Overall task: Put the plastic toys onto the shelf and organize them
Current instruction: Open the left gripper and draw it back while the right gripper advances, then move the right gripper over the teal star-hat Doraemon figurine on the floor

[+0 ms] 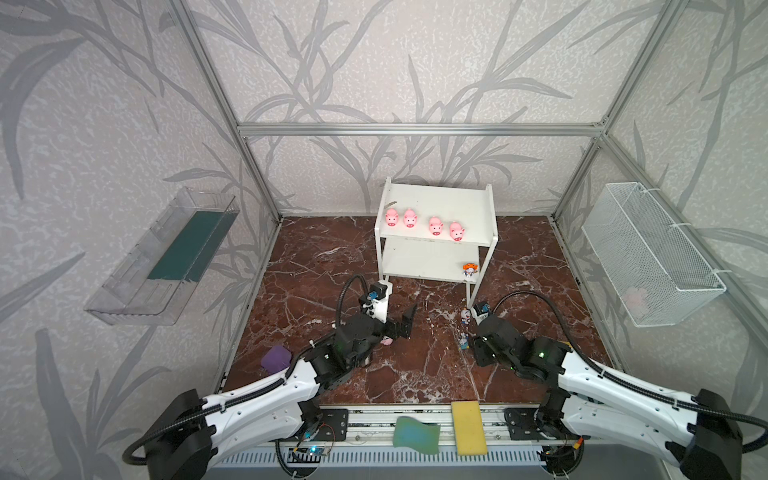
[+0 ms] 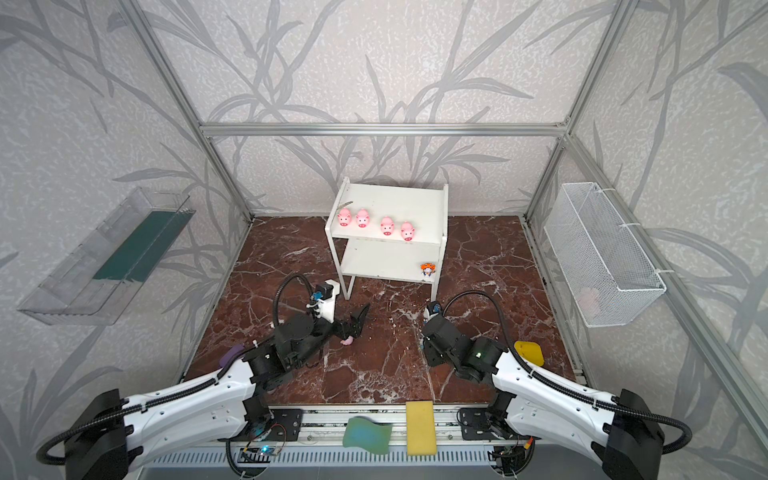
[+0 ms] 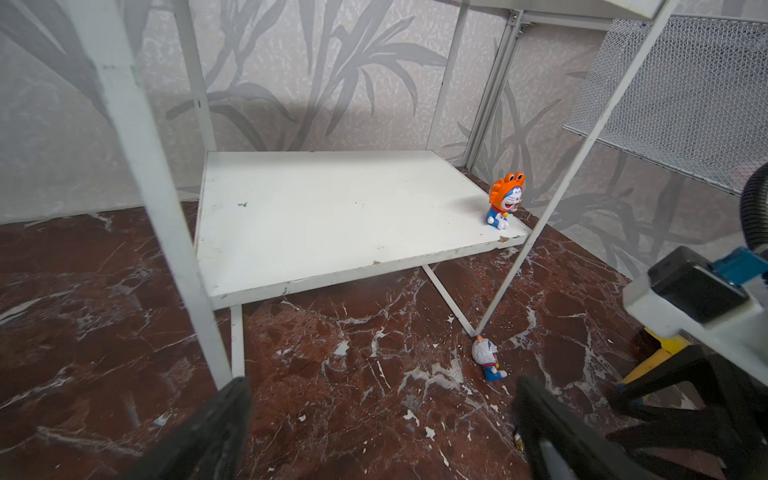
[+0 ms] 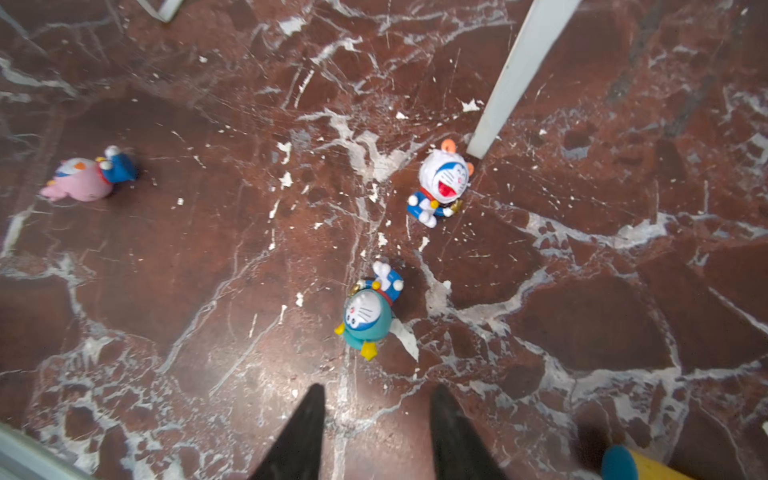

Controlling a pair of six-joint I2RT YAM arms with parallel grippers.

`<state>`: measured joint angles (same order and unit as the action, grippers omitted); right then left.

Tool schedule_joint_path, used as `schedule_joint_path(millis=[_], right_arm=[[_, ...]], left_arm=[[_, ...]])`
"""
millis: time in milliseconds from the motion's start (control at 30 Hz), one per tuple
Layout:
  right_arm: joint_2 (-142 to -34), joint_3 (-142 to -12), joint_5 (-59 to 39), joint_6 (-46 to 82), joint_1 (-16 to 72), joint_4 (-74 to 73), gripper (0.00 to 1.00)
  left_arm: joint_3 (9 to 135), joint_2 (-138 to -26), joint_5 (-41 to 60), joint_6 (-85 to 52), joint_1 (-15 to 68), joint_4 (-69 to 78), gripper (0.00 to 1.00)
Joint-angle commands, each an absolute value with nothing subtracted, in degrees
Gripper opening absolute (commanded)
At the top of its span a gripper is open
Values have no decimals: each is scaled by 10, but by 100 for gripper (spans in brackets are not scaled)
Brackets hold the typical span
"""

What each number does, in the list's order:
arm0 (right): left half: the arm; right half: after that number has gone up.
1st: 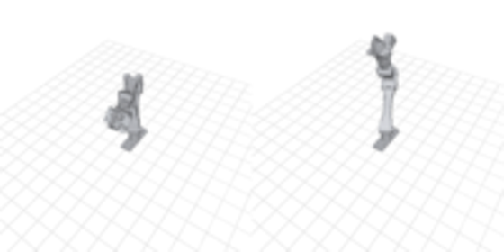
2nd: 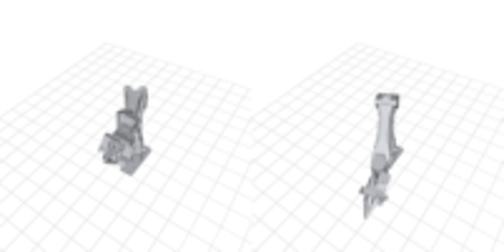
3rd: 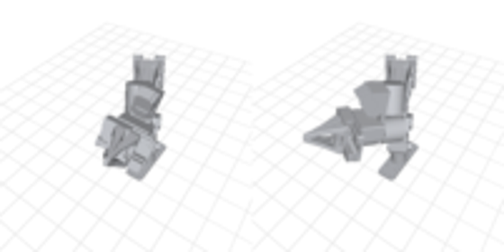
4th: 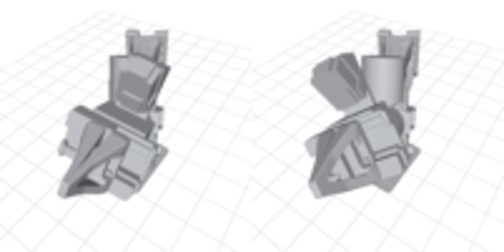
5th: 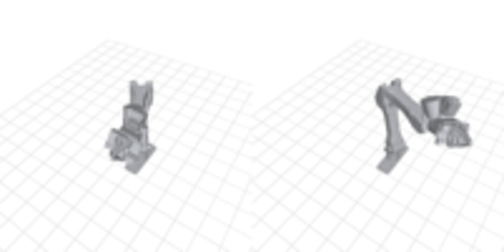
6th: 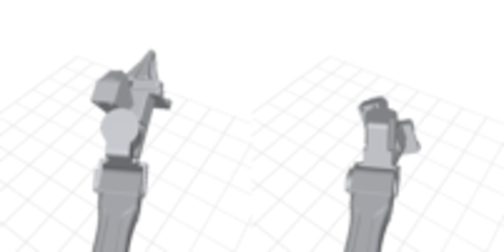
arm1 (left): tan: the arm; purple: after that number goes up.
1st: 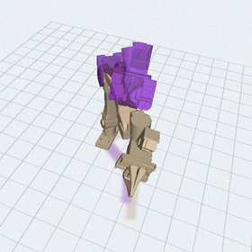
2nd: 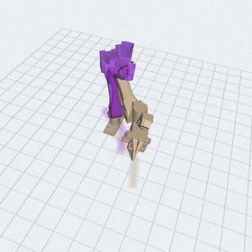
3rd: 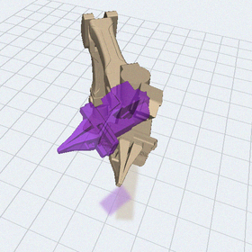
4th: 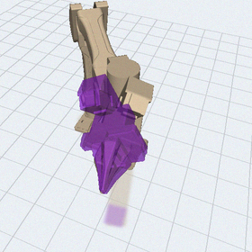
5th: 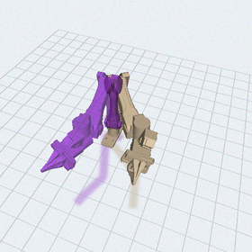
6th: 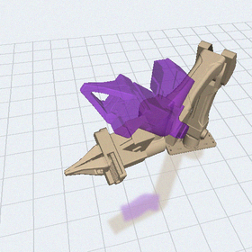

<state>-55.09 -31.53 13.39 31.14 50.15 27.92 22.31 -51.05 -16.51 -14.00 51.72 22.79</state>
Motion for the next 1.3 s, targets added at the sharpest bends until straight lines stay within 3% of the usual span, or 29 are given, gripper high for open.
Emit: schedule_joint_path(millis=[0,367,733,900,1267], right_arm=[[-584,-313,109,329,477,261,35],[-732,-346,114,307,457,217,25],[-825,-402,56,255,460,161,26],[-861,-438,32,252,513,138,28],[-886,-466,62,257,530,143,29]], left_arm=[[204,-463,-193,-156,517,175,99],[184,-364,-222,-147,516,105,99],[182,-347,-229,-147,516,87,99],[181,-341,-232,-147,516,81,99],[181,-330,-234,-146,516,70,99]])
